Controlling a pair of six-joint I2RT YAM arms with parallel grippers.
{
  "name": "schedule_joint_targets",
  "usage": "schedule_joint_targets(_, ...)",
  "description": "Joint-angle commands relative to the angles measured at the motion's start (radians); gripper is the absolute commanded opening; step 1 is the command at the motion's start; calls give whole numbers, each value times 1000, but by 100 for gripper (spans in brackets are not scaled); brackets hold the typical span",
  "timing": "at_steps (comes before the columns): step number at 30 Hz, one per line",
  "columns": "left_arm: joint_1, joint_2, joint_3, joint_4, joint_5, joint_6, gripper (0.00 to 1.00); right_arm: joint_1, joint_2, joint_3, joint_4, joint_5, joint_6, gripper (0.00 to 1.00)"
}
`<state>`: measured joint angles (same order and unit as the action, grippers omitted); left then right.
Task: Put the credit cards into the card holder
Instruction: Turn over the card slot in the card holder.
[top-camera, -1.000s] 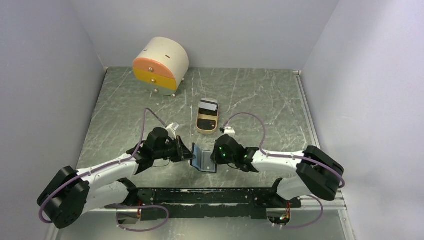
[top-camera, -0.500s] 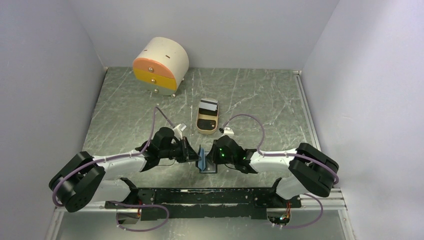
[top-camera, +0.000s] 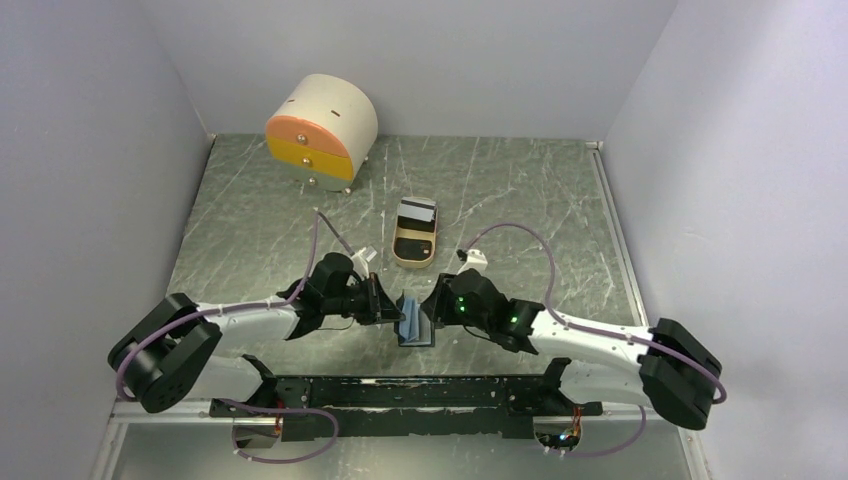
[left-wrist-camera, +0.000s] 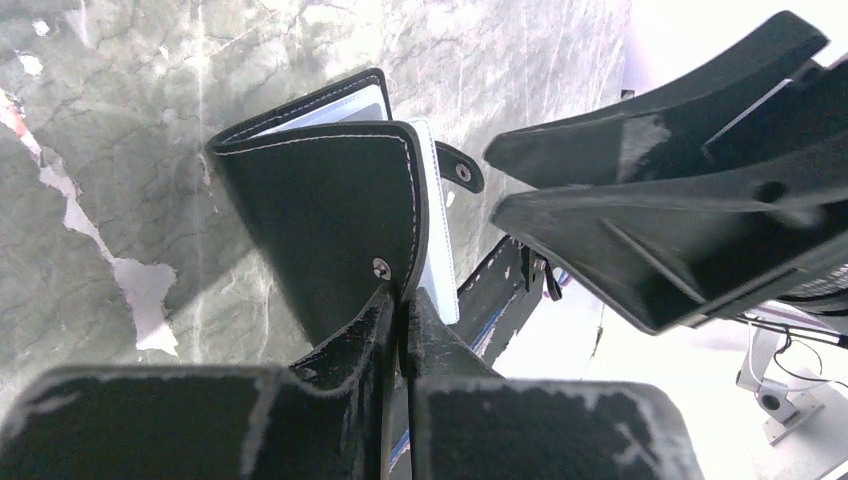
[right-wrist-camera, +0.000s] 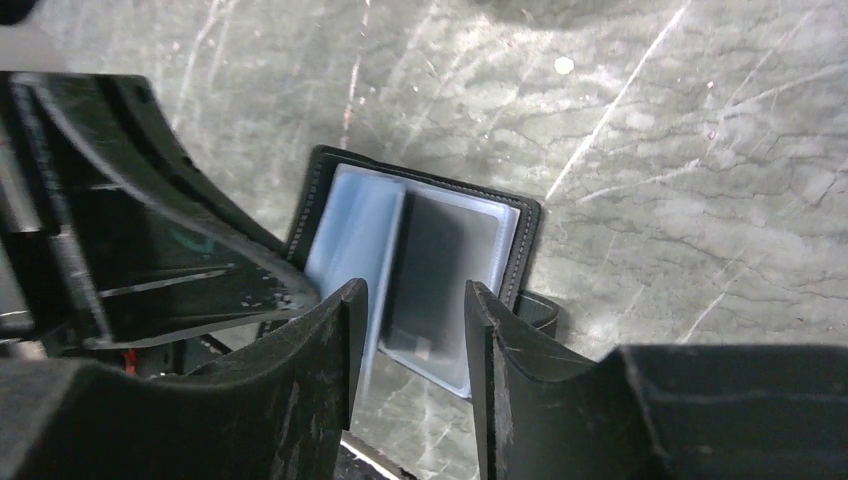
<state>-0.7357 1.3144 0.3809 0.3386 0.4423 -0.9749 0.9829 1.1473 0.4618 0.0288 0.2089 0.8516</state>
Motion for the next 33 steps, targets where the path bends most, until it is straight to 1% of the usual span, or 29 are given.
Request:
schedule_joint_targets(1,-7,19,15,16,10,14,9,0,-73,20,-52,29,-9,45)
schedule_joint_targets(3,-7,15,13,18,8,7,9,0,-78,26,-33,5,-25,44)
schedule_joint_targets(7,-8,-6,12,6,2,1,9,0,-23,39,14,-56,-29,37)
schedule_joint_targets(10,-7,-23,15,-18,-6,2,9,1,35,54,15,-65,-29,36)
schedule_joint_targets(13,-7,-50,11,-58,-18,0,9,1,58,51,51,-87,-38,34)
schedule_joint_targets(17,-7,-112,-5,-128,-64,-8,9,2,99,52,72,-86,-58,34)
schedule_joint_targets(18,-7,-126,-6,-152,-76,-7,12,1,114,48,82,-86,-60,34)
schedule_joint_targets(20,-7,-150,-7,-194,-99,-4,20,0,150,49,90,-87,-62,33)
schedule_joint_targets(23,-6,-185,-11,-228,-119,-2,26,-1,199,55,99,-91,-68,33)
schedule_joint_targets(27,-6,-228,-27,-229,-131,-10,32,-1,247,83,99,-107,-107,35)
schedule_joint_targets(29,-5,-242,-32,-228,-137,-7,34,1,262,103,93,-111,-125,36)
schedule_joint_targets(33,-1,-255,-54,-204,-139,-7,35,4,274,128,138,-182,-111,35)
